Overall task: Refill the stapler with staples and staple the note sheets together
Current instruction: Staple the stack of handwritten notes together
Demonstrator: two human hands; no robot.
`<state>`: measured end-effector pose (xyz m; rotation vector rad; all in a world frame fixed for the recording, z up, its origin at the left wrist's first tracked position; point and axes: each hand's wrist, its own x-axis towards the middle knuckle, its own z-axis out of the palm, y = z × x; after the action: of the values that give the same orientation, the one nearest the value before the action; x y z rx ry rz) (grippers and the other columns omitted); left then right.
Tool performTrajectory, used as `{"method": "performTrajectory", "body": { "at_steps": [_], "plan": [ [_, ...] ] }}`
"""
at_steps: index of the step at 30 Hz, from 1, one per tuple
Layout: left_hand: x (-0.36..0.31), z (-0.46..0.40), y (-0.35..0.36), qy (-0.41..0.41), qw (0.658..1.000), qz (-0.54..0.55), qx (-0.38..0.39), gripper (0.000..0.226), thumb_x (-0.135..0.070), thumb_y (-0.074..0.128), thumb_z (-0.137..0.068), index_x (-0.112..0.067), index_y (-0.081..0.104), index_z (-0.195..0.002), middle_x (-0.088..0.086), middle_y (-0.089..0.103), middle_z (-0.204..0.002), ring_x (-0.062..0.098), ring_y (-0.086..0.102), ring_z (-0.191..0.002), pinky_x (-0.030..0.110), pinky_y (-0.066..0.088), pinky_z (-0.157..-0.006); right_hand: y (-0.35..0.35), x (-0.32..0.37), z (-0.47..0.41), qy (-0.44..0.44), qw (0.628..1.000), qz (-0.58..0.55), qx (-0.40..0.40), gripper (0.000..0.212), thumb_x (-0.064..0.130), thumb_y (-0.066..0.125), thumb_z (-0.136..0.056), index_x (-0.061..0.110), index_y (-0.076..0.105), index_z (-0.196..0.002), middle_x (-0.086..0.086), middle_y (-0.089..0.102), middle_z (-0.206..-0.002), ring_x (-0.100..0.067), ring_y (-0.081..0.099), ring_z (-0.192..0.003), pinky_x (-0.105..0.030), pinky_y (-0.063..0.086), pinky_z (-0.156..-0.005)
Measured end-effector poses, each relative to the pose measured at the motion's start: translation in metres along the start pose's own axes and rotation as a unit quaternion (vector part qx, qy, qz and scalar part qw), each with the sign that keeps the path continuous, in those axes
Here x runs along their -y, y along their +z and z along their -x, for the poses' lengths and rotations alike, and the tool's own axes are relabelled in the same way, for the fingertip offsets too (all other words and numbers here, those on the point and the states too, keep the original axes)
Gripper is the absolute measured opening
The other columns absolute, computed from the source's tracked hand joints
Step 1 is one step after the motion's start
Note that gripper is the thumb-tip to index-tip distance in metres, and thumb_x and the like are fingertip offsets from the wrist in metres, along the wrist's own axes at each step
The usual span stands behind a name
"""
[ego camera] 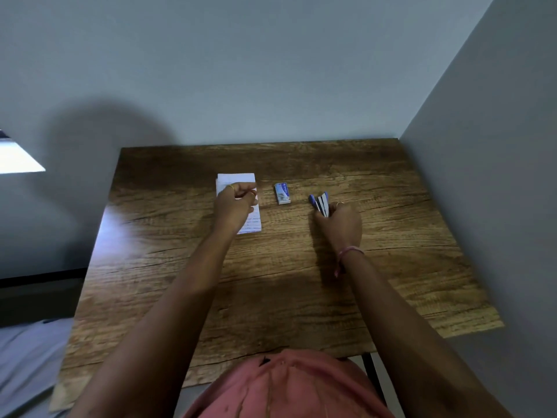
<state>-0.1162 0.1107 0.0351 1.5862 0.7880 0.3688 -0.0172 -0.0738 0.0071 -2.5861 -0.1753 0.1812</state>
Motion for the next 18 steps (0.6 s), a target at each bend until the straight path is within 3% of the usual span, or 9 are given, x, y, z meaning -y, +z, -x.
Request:
{"method": "performTrajectory", "body": {
  "at_steps": [3,5,8,12,15,18],
  "plan": [
    [0.006,-0.006,-0.017,-0.006,0.999,-0.032,-0.034,0.022,-0.009,0.053,-0.095,-0.008,0.065,-0.113,0.008,0.065,-0.111,0.018,0.063,-0.095,0.029,0.055,-0.081,-0.003,0.003,0.000,0.010,0.999,0.050,0.013,0.051,0.048,0.064,-0.082,0.009,0.064,-0.114,-0.013,0.062,-0.115,-0.029,0.057,-0.109,-0.045,0.052,-0.088],
    [0.009,-0.011,-0.029,-0.015,0.996,-0.050,-0.069,0.021,-0.011,0.055,-0.093,-0.011,0.066,-0.111,0.006,0.066,-0.113,0.021,0.063,-0.102,0.037,0.054,-0.089,-0.007,0.010,0.003,-0.013,0.995,0.092,-0.037,0.057,0.050,0.063,-0.083,0.008,0.058,-0.121,-0.014,0.056,-0.125,-0.031,0.053,-0.116,-0.045,0.048,-0.092],
    [0.011,-0.017,-0.044,-0.029,0.993,-0.058,-0.095,0.021,-0.013,0.056,-0.091,-0.011,0.065,-0.110,0.005,0.067,-0.112,0.020,0.063,-0.101,0.038,0.052,-0.086,-0.008,0.035,0.006,-0.100,0.988,0.049,-0.102,0.044,0.039,0.063,-0.087,0.008,0.060,-0.117,-0.013,0.056,-0.122,-0.028,0.056,-0.110,-0.041,0.049,-0.089],
    [0.014,-0.023,-0.055,-0.043,0.989,-0.112,-0.089,0.019,-0.011,0.056,-0.087,-0.003,0.066,-0.101,0.006,0.068,-0.103,0.022,0.063,-0.095,0.035,0.050,-0.082,0.005,0.076,0.010,-0.120,0.989,-0.090,-0.001,0.023,0.025,0.065,-0.087,0.010,0.067,-0.105,-0.006,0.070,-0.100,-0.016,0.064,-0.088,-0.029,0.053,-0.075],
    [0.016,-0.023,-0.057,-0.077,0.983,-0.159,-0.040,0.007,-0.010,0.058,-0.086,-0.007,0.064,-0.085,0.011,0.063,-0.089,0.022,0.059,-0.080,0.031,0.041,-0.068,0.027,0.092,0.016,-0.104,0.983,-0.112,0.107,0.022,0.019,0.066,-0.085,0.005,0.069,-0.101,-0.010,0.072,-0.099,-0.019,0.065,-0.089,-0.025,0.048,-0.074],
    [0.017,-0.023,-0.052,-0.088,0.979,-0.185,-0.011,0.015,-0.009,0.061,-0.085,0.004,0.067,-0.086,0.020,0.068,-0.094,0.029,0.066,-0.083,0.033,0.043,-0.064,0.047,0.099,0.020,-0.084,0.984,-0.090,0.132,0.025,0.022,0.069,-0.084,0.003,0.067,-0.101,-0.009,0.070,-0.099,-0.020,0.064,-0.093,-0.024,0.043,-0.071]
  ]
}}
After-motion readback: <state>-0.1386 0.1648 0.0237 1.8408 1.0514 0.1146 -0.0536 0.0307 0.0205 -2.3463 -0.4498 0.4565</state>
